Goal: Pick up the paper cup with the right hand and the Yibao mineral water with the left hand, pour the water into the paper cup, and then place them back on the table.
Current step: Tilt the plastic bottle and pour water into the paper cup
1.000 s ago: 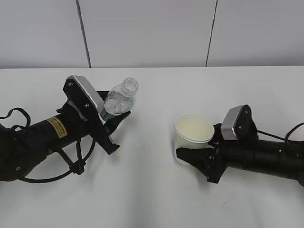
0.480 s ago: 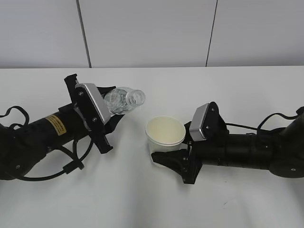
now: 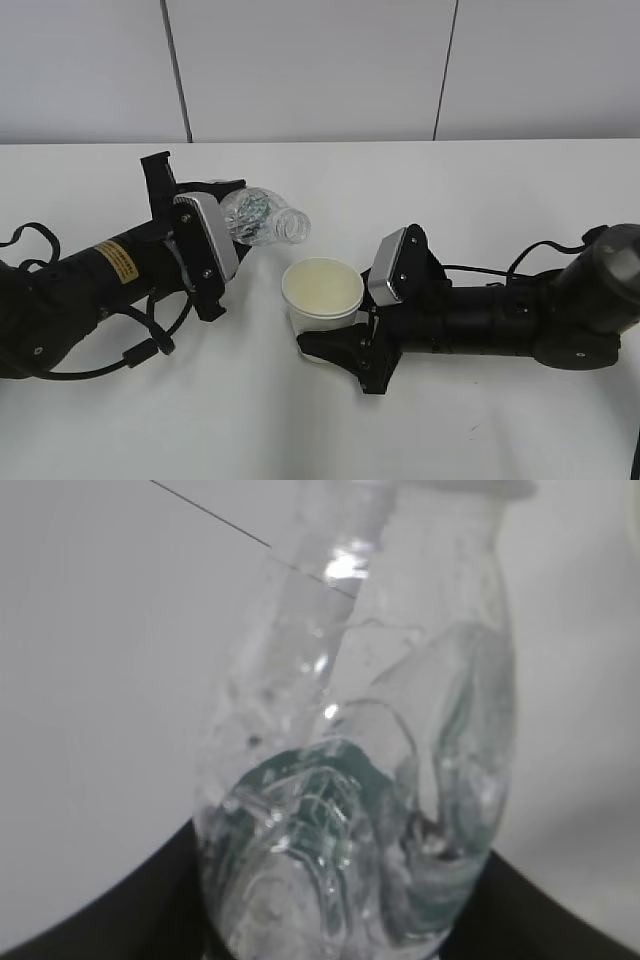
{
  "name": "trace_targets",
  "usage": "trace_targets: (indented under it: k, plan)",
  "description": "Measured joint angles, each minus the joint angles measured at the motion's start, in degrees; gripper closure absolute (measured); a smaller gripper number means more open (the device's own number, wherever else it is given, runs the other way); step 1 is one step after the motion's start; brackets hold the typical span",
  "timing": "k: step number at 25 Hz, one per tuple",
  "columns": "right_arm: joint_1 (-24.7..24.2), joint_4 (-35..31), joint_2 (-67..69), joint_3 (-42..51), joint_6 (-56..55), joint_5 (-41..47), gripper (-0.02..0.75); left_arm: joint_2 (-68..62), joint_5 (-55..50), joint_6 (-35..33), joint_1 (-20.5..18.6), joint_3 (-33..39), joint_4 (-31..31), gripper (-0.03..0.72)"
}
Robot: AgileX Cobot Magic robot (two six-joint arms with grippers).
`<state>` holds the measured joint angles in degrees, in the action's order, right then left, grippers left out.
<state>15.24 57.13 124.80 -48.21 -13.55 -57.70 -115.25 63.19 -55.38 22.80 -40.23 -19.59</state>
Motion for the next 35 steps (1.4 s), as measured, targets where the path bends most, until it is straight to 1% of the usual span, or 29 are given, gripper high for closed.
trace_targets:
  k: [7,16,23,26,30,35]
  plan:
    - [1.54,0.00,0.67,-2.49,-0.88,0.27,0.205,0.00,0.00,-8.24,0.00,0.00,0.12,0.299]
    - [1.80,0.00,0.75,-2.74,-0.88,0.50,0.205,0.00,0.00,-12.54,0.00,-0.12,0.30,0.300]
    - [1.80,0.00,0.75,-2.74,-0.94,0.50,0.205,0.00,0.19,-13.82,0.00,-2.83,1.06,0.302]
    - [1.80,0.00,0.75,-2.74,-0.94,0.50,0.205,0.00,0.19,-15.63,0.00,-2.90,1.79,0.302]
    - [1.80,-1.01,0.75,-2.76,-0.94,0.92,0.205,0.00,0.19,-19.84,0.00,-2.90,2.02,0.302]
    - [1.80,-2.89,0.75,-2.76,-0.23,4.20,0.205,0.00,0.19,-22.17,0.00,-2.90,2.02,0.302]
